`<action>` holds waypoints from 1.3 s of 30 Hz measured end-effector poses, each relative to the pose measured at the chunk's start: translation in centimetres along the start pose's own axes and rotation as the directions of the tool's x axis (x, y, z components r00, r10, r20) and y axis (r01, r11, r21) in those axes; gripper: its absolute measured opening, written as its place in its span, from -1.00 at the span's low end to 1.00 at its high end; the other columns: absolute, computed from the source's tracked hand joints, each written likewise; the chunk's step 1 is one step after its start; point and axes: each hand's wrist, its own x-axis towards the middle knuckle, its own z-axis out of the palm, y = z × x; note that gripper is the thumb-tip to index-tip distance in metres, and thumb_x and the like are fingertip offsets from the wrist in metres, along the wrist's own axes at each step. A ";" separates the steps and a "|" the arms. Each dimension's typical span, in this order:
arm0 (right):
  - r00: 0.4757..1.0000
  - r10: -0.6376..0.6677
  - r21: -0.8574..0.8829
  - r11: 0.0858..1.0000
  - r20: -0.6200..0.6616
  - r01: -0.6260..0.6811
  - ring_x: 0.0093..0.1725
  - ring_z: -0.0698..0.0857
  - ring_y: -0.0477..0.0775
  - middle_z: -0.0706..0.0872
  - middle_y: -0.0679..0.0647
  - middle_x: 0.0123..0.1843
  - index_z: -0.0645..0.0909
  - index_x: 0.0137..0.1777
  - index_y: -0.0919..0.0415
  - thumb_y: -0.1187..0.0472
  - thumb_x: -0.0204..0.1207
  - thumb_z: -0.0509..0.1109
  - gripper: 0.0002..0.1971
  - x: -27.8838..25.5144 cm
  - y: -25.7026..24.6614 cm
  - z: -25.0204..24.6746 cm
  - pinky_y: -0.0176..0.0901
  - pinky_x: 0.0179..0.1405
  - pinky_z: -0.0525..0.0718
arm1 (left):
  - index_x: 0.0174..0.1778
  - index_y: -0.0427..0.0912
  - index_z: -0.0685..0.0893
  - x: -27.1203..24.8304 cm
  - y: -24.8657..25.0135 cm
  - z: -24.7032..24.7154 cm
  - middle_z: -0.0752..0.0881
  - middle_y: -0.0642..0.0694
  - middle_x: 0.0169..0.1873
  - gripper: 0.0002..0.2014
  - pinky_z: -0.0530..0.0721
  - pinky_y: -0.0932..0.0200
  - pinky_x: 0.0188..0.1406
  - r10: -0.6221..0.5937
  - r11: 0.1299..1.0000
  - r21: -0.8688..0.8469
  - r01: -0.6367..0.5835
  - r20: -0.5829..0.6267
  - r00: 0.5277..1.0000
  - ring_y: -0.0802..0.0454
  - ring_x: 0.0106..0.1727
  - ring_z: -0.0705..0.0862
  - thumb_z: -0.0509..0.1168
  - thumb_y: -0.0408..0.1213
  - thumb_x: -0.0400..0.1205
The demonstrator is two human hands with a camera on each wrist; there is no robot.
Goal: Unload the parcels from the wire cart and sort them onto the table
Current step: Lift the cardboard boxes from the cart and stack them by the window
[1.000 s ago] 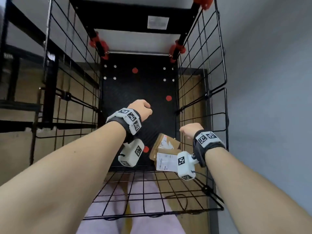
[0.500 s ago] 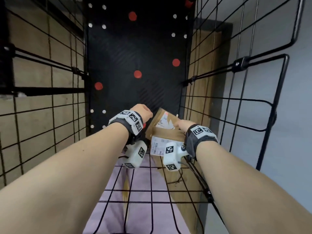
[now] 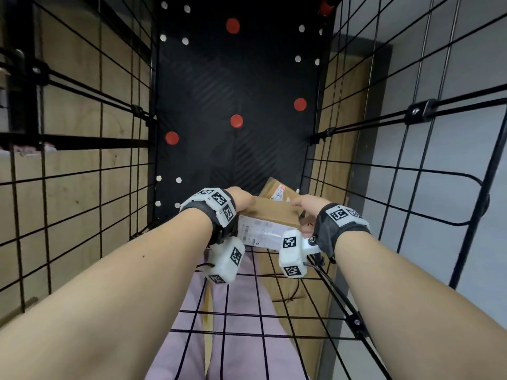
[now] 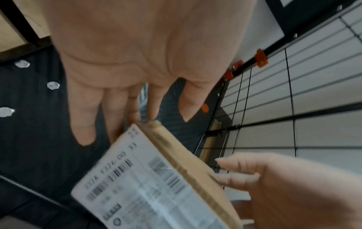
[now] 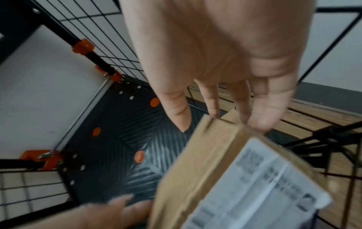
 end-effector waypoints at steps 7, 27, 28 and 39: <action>0.986 -0.162 0.136 0.978 0.038 0.155 -0.20 0.68 0.11 0.72 0.20 -0.06 0.55 0.15 0.25 -0.02 0.46 0.44 -0.60 -3.8 -1.4 0.3 -0.09 -0.12 0.74 | 0.44 -0.31 0.46 -4.0 0.8 -4.9 0.55 -0.29 0.36 -0.60 0.58 0.02 0.25 0.098 0.958 -0.251 -0.139 -0.168 0.981 -0.21 0.35 0.56 0.16 -0.20 0.72; 0.799 -0.583 0.622 0.575 -0.144 0.531 -0.52 0.44 -0.09 0.62 0.05 -0.34 0.59 0.02 0.17 0.06 0.53 0.37 -0.80 -30.4 -2.2 3.1 -0.44 -0.72 0.47 | 0.18 -0.10 0.61 -30.5 -3.7 -15.7 0.75 -0.06 -0.04 -0.70 0.76 0.03 -0.01 0.609 0.565 -0.227 -0.793 -0.534 0.587 0.02 -0.05 0.74 0.40 -0.12 0.57; 0.780 -0.608 0.644 0.538 -0.149 0.544 -0.57 0.49 -0.09 0.64 0.04 -0.42 0.60 -0.05 0.19 0.05 0.54 0.37 -0.81 -31.8 -1.7 3.8 -0.41 -0.73 0.50 | 0.21 -0.06 0.57 -32.0 -4.8 -16.1 0.73 -0.04 -0.01 -0.64 0.75 -0.02 0.03 0.624 0.565 -0.185 -0.804 -0.541 0.563 0.02 -0.03 0.74 0.42 -0.07 0.54; 0.553 -0.778 0.596 0.301 -0.299 0.745 -0.59 0.34 -0.13 0.51 -0.08 -0.59 0.49 -0.41 0.07 0.04 0.50 0.38 -0.72 -45.2 4.2 12.8 -0.40 -0.59 0.40 | 0.11 -0.02 0.56 -43.8 -16.8 -18.8 0.72 -0.06 -0.03 -0.69 0.78 0.05 -0.17 0.731 0.428 0.042 -0.903 -0.604 0.318 -0.04 -0.08 0.74 0.33 0.07 0.58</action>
